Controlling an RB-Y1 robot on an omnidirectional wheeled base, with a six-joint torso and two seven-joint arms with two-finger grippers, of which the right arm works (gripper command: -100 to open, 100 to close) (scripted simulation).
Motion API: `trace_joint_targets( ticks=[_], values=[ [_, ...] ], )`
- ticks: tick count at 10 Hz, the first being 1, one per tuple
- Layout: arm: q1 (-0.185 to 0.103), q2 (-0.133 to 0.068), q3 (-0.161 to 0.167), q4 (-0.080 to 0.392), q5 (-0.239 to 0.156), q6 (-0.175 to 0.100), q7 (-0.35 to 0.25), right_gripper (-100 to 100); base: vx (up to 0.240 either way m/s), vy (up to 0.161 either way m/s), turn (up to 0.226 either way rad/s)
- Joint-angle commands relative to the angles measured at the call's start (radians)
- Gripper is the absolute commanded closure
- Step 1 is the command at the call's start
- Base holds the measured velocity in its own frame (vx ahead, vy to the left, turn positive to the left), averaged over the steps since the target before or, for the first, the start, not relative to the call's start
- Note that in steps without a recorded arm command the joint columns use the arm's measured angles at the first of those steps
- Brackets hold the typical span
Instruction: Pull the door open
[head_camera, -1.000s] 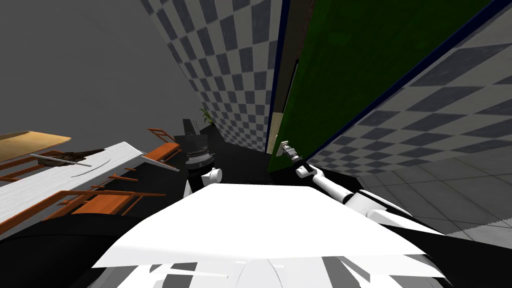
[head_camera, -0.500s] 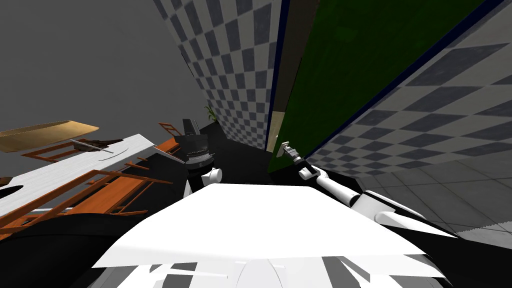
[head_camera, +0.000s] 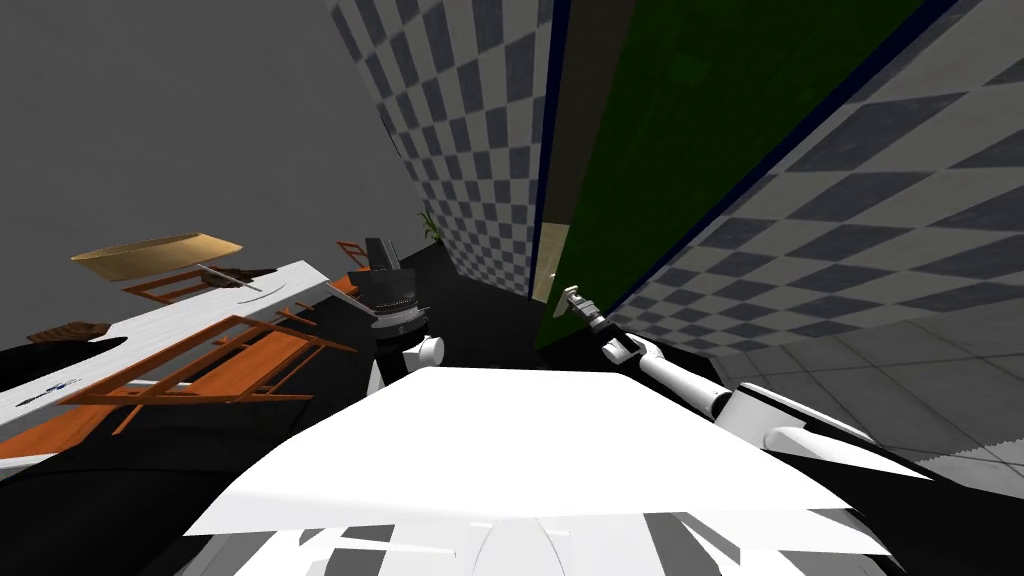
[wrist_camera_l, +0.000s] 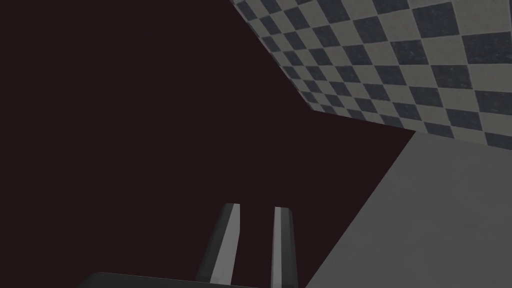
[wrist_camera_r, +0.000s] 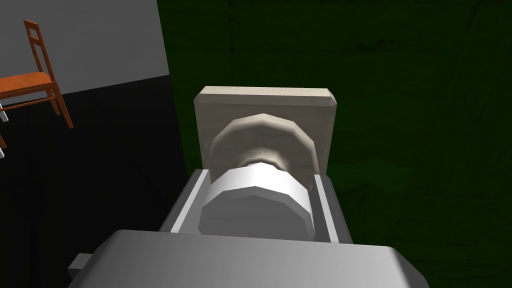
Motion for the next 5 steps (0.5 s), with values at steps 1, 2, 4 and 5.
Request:
trace_joint_targets(
  ticks=[1,2,4,5],
  values=[
    [0.003,-0.012,0.009,0.005,0.008,-0.022,-0.015,100,-0.125,-0.103,0.127],
    [0.005,-0.022,0.016,0.008,0.014,-0.039,-0.026,100,-0.187,-0.167,0.181],
    [0.010,-0.040,0.029,0.015,0.025,-0.070,-0.047,100,-0.181,-0.153,0.144],
    [0.013,-0.052,0.038,0.020,0.032,-0.091,-0.061,100,-0.159,-0.123,0.143]
  ],
)
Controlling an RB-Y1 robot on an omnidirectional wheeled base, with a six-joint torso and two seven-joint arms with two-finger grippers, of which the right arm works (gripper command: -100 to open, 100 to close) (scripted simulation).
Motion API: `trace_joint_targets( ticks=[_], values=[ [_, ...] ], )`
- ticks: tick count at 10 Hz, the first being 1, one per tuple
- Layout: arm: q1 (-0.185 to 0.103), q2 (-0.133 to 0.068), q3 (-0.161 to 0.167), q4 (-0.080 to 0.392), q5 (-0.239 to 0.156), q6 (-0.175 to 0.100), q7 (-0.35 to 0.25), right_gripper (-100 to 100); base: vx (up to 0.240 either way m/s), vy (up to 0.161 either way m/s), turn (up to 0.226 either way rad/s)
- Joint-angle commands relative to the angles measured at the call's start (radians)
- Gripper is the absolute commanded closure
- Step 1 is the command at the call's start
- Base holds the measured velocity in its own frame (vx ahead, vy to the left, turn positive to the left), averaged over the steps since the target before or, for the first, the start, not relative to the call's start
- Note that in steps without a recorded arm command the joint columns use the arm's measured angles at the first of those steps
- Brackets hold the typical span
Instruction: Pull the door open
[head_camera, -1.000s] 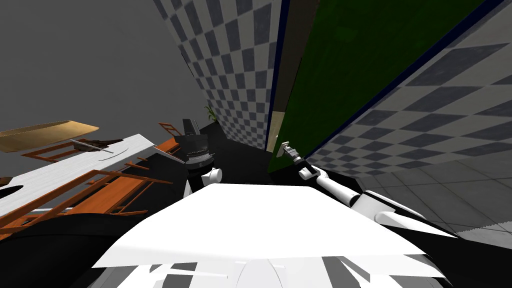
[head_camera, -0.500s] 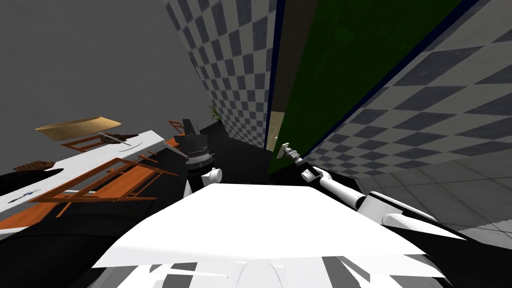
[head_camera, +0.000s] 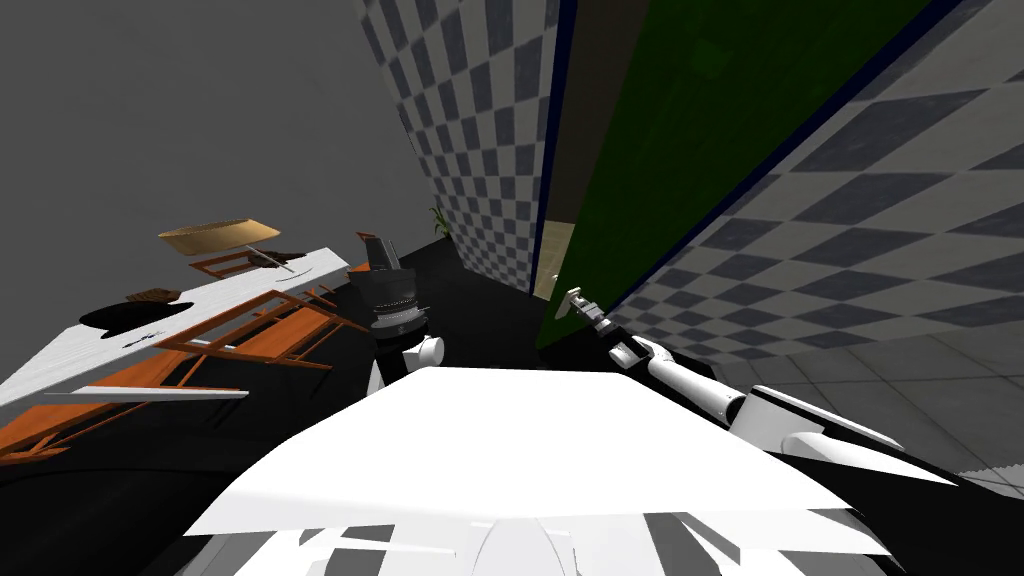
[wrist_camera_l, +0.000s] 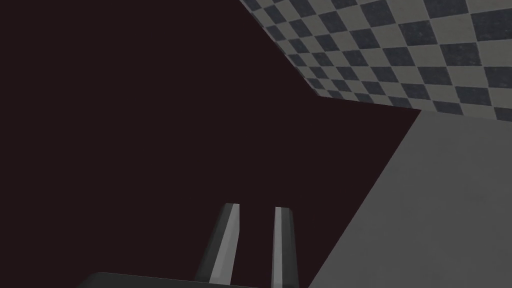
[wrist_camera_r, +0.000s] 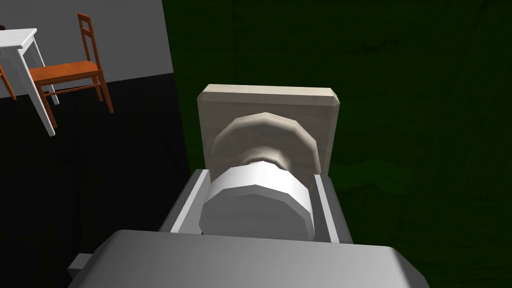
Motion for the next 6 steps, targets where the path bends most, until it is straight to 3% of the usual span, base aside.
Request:
trace_joint_targets(
  ticks=[1,3,5,6],
  values=[
    [0.000,-0.009,0.012,0.013,0.010,-0.029,-0.019,100,-0.152,-0.121,0.105],
    [0.005,-0.030,0.027,0.021,0.022,-0.066,-0.043,100,-0.169,-0.131,0.125],
    [0.008,-0.041,0.035,0.025,0.029,-0.084,-0.056,100,-0.129,-0.137,0.086],
    [0.006,-0.034,0.034,0.027,0.028,-0.075,-0.050,100,-0.047,-0.064,0.027]
  ],
)
